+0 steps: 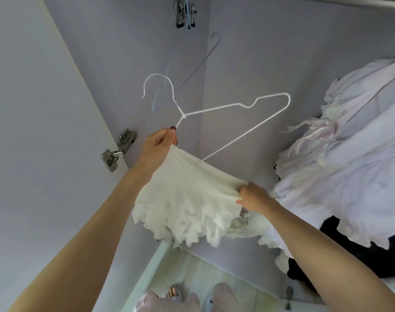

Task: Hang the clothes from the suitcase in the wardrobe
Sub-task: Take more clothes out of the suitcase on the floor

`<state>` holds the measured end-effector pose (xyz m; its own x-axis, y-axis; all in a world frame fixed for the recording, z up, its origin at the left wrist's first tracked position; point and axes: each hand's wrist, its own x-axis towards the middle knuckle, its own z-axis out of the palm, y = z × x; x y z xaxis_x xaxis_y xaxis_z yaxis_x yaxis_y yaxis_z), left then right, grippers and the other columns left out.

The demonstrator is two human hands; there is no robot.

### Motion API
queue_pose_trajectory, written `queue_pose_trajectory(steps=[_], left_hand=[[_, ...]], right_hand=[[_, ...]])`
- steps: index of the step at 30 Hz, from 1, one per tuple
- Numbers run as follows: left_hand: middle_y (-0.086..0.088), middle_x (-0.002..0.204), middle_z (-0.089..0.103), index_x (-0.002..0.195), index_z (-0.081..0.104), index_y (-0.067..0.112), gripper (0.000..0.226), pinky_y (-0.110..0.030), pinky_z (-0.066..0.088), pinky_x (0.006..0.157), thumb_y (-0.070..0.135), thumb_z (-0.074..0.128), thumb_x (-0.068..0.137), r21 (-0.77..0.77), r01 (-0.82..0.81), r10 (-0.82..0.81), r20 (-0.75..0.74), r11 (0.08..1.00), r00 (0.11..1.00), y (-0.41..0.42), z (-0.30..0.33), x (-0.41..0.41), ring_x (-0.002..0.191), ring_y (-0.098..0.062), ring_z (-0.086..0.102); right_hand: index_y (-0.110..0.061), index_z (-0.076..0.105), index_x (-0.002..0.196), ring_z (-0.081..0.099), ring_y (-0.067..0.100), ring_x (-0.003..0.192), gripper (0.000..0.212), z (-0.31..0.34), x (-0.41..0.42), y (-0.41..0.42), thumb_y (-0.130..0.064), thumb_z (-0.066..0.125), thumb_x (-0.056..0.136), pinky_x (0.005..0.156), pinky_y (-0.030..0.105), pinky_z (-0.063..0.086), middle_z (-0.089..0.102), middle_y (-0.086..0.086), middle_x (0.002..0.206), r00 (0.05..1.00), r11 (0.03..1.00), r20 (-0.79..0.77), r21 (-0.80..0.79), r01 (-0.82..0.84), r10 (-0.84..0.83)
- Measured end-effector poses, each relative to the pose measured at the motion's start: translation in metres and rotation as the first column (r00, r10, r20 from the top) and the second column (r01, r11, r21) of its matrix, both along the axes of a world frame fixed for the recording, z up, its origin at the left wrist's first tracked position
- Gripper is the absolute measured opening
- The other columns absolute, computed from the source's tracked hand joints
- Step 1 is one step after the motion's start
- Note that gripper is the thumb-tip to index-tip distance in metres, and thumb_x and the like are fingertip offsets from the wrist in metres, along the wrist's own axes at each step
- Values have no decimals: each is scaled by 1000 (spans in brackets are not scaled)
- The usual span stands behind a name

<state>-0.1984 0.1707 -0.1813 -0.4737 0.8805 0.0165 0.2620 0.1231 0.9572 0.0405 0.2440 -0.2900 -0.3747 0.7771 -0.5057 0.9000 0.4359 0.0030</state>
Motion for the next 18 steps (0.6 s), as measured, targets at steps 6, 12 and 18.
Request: queue_pose_trajectory(steps=[6,12,18], left_hand=[[1,61,38,59,45,17,38,-10,24,42,23,46,97,-50,-6,2,-67,999,998,0,-15,-3,44,0,33],[11,38,37,56,44,17,39,-14,23,43,16,46,96,-48,74,-82,-177,996,981,2,-20,8,41,-3,34],[4,50,39,56,45,23,33,-24,32,53,35,45,87,-127,91,-130,-349,988,928,4,-20,5,51,-12,37]], right_hand=[[-18,74,97,54,20,105,29,13,38,24,-32,77,72,80,31,49,71,1,89,986,909,-38,393,-137,165],[-20,76,61,57,21,67,13,29,61,35,-21,78,48,62,27,46,68,-8,57,947,770,-7,583,-258,322],[-8,73,64,64,28,66,14,51,75,43,-18,64,69,55,36,52,69,3,60,940,828,-169,536,-166,298]])
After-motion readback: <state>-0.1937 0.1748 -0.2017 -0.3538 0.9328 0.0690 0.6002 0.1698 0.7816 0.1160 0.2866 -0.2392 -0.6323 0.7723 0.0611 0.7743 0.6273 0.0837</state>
